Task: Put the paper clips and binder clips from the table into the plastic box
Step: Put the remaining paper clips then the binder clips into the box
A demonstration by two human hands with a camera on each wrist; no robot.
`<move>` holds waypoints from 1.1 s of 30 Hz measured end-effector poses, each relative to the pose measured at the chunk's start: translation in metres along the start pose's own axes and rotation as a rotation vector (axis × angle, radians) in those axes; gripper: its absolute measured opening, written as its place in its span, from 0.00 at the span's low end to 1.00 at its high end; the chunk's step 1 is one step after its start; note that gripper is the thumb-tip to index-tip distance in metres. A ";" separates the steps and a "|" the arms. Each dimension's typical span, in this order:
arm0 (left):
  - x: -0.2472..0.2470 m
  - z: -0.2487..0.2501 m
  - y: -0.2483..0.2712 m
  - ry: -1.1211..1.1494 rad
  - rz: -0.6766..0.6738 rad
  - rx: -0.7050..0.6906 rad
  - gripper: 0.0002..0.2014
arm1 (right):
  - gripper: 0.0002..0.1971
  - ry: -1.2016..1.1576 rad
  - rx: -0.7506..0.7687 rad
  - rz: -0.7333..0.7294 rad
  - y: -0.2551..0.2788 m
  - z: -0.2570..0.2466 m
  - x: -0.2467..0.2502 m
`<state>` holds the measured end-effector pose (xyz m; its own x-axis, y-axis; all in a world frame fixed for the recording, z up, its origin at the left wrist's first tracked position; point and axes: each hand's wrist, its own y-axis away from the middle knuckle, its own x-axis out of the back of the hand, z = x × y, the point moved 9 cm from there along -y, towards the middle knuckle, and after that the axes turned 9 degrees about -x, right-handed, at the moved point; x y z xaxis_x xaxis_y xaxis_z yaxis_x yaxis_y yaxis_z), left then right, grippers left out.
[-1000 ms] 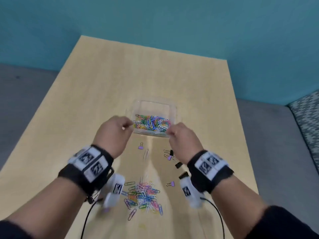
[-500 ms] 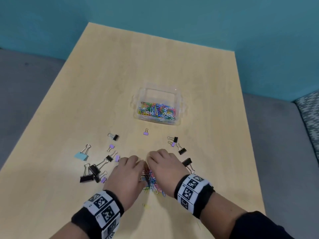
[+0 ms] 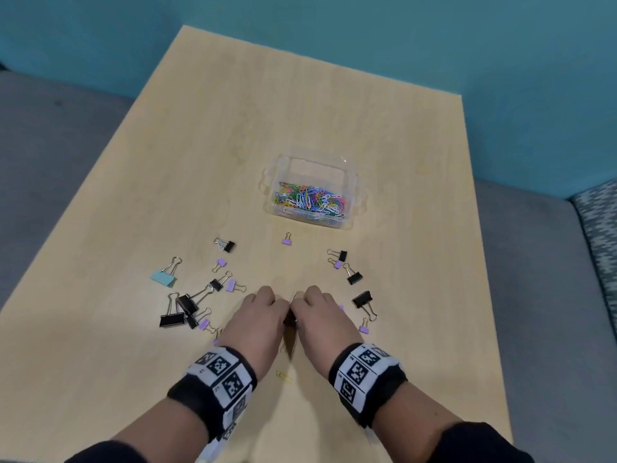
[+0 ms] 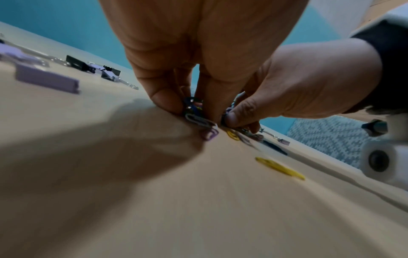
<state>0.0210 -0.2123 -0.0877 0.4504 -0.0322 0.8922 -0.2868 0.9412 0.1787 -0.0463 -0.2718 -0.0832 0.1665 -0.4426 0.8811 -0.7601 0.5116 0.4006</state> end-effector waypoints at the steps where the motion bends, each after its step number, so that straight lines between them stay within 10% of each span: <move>1: 0.001 0.000 -0.003 -0.001 -0.008 0.006 0.10 | 0.17 -0.016 -0.010 0.000 -0.002 0.001 0.001; 7: 0.009 -0.001 -0.006 0.044 -0.058 0.018 0.17 | 0.15 -0.066 -0.017 0.020 -0.002 0.007 0.007; 18: 0.048 -0.010 -0.014 0.303 -0.107 0.116 0.02 | 0.02 -0.433 -0.149 -0.120 -0.009 0.030 0.039; 33: 0.131 -0.042 -0.175 0.599 0.197 0.219 0.05 | 0.04 -0.809 -0.353 0.131 -0.133 0.081 0.156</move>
<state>0.1658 -0.3674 -0.0199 0.7457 0.3849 0.5438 -0.5483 0.8183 0.1727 0.0299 -0.4683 -0.0198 -0.5036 -0.6807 0.5320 -0.4821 0.7324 0.4808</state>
